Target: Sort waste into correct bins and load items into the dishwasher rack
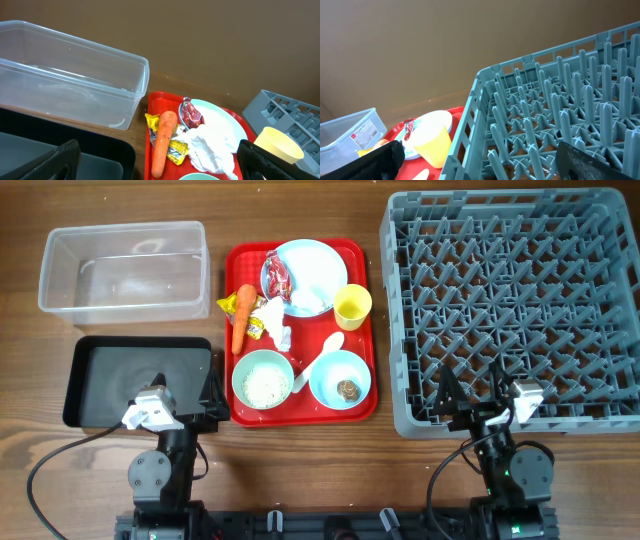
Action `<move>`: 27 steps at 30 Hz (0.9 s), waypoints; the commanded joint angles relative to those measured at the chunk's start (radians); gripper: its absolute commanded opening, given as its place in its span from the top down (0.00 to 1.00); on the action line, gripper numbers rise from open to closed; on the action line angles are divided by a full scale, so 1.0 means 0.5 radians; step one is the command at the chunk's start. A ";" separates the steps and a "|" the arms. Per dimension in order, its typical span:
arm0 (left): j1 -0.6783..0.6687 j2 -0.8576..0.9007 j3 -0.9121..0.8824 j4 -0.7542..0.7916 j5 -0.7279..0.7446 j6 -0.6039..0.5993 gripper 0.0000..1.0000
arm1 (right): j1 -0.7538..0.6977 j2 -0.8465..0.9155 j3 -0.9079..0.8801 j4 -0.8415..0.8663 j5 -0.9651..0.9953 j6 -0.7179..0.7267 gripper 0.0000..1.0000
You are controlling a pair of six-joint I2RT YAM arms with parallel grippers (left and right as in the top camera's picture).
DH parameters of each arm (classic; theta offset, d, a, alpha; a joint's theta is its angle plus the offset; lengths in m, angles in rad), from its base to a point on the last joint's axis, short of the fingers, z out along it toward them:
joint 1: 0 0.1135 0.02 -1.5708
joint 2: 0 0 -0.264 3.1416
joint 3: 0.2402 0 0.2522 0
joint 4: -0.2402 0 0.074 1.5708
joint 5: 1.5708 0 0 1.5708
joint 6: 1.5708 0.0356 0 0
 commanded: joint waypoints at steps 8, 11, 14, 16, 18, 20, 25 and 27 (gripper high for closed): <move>0.005 -0.020 -0.011 -0.003 0.024 0.040 0.00 | 0.014 -0.014 -0.003 0.006 0.027 -0.015 0.00; 0.005 -0.020 -0.011 -0.003 0.024 0.040 0.00 | 0.014 -0.014 -0.003 0.006 0.027 -0.015 0.00; 0.005 -0.020 -0.011 -0.003 0.025 0.039 0.00 | 0.014 -0.014 -0.003 0.006 0.027 -0.014 0.00; 0.005 -0.020 -0.011 -0.003 0.025 0.039 0.00 | 0.014 -0.014 -0.003 0.006 0.027 -0.014 0.00; 0.005 -0.020 -0.011 -0.003 0.025 0.039 0.00 | 0.014 -0.014 -0.003 0.006 0.027 -0.014 0.00; 0.005 -0.020 -0.011 0.006 0.024 0.039 0.00 | 0.014 -0.014 -0.003 0.006 0.027 -0.014 0.00; 0.005 -0.020 -0.011 0.086 0.213 0.039 0.00 | 0.014 -0.014 -0.003 0.006 0.027 -0.014 0.00; 0.005 -0.020 -0.011 0.098 0.250 0.039 0.00 | 0.014 -0.014 -0.003 0.006 0.027 -0.014 0.00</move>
